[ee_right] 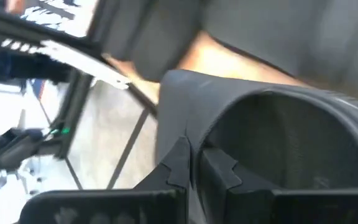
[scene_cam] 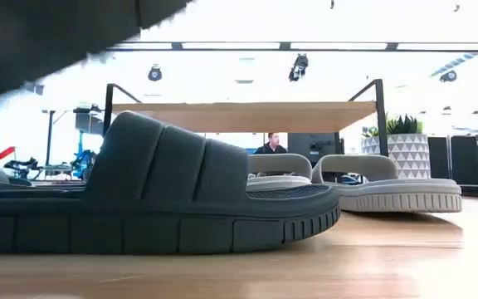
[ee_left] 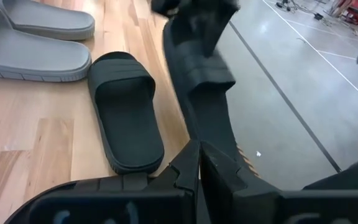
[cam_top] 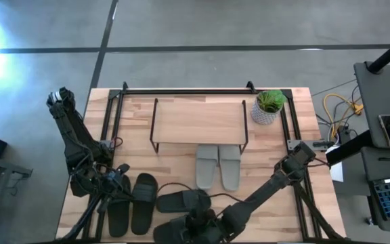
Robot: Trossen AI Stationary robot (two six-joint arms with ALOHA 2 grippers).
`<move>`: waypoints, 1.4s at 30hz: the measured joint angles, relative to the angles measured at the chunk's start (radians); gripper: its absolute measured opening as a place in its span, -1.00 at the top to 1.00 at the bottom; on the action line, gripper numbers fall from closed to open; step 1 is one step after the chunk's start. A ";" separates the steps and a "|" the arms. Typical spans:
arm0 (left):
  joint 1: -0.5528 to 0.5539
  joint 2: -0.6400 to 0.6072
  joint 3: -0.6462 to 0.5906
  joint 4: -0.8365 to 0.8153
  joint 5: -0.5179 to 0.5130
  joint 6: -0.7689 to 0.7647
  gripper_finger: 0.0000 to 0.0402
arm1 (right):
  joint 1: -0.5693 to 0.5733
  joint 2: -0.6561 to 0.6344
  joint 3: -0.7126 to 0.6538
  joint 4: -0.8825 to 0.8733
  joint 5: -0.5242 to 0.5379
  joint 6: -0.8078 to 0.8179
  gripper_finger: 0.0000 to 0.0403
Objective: Pick and place slides into the shelf
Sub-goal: Put the black slide under the shelf
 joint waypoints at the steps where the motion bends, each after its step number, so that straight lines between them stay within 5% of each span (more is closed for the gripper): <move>1: 0.000 0.000 0.000 0.001 0.000 0.000 1.00 | 0.000 0.000 0.035 -0.021 0.010 -0.040 0.94; 7: 0.000 0.001 -0.001 0.026 -0.011 0.004 1.00 | -0.041 -0.003 0.256 -0.272 0.040 -0.206 0.94; 11: 0.000 0.002 -0.001 0.061 -0.025 0.004 1.00 | -0.098 -0.041 0.246 -0.347 0.038 -0.276 0.94; 20: 0.000 0.037 -0.005 0.079 -0.030 0.004 1.00 | -0.229 -0.054 0.253 -0.270 -0.136 -0.538 0.94; 29: 0.041 0.133 -0.018 0.076 -0.078 0.003 1.00 | -0.235 -0.068 0.263 -0.169 -0.243 -0.602 0.94; 42: 0.117 0.268 -0.013 0.250 0.012 0.014 1.00 | -0.255 -0.063 0.264 -0.134 -0.210 -0.596 0.93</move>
